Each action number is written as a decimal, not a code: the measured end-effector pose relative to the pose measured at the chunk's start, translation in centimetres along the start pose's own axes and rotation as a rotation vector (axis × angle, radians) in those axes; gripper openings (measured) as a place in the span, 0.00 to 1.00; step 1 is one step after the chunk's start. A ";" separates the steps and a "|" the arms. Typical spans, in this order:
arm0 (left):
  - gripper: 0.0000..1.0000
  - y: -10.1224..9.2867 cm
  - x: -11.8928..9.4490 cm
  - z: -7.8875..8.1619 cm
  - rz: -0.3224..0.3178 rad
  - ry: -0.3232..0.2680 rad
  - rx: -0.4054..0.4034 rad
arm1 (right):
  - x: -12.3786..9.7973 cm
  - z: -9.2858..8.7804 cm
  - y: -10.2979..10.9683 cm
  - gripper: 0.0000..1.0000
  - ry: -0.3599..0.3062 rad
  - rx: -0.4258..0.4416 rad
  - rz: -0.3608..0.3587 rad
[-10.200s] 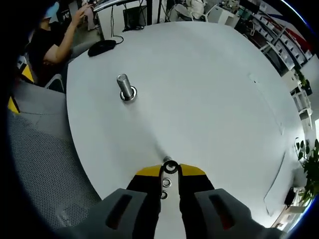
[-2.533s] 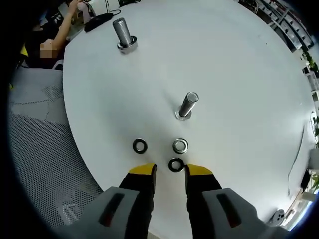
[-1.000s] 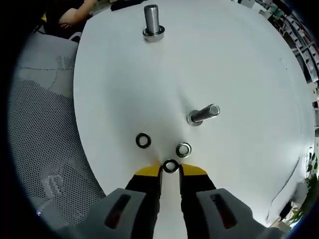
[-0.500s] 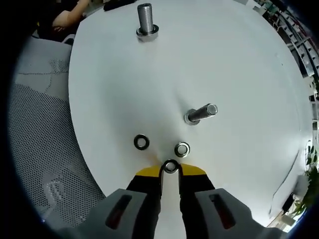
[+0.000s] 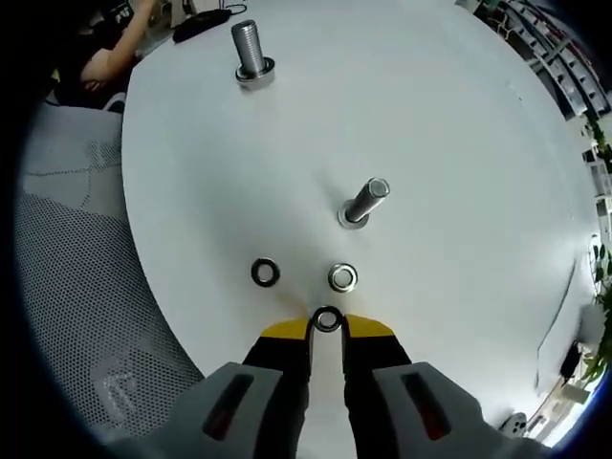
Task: Place the washer onto the threaded stud by aligning its center hole with the stud, sliding it down to the base, and recovering from edge contact or off-axis alignment until the washer reaches the visible bottom stop.
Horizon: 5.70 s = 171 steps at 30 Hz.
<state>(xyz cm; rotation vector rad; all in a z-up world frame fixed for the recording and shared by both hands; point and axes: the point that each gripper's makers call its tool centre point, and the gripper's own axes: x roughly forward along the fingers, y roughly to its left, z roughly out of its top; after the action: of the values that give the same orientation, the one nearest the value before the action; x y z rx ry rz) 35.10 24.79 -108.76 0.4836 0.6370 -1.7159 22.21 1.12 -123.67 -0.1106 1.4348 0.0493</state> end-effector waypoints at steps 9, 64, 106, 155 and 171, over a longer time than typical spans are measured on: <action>0.30 -0.1 0.1 0.0 -0.005 -0.004 0.003 | -1.3 0.7 -0.8 0.14 -0.033 0.022 -0.005; 0.29 0.2 0.0 0.5 0.010 -0.019 -0.006 | -6.2 9.1 -3.4 0.14 -0.169 -0.111 -0.039; 0.29 0.4 0.1 0.2 0.019 -0.007 -0.009 | -4.5 7.7 -2.6 0.14 -0.114 -0.136 -0.007; 0.29 0.4 0.2 -0.4 0.020 0.026 -0.015 | 0.3 6.2 -2.3 0.15 -0.069 -0.082 0.009; 0.29 0.5 0.2 -0.4 0.026 0.023 -0.013 | -0.5 5.3 -2.2 0.23 -0.055 -0.065 -0.008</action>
<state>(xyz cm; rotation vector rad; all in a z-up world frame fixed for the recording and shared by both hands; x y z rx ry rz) 35.58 24.80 -109.26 0.5011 0.6552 -1.6830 27.59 -0.53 -122.42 -0.1673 1.3779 0.0915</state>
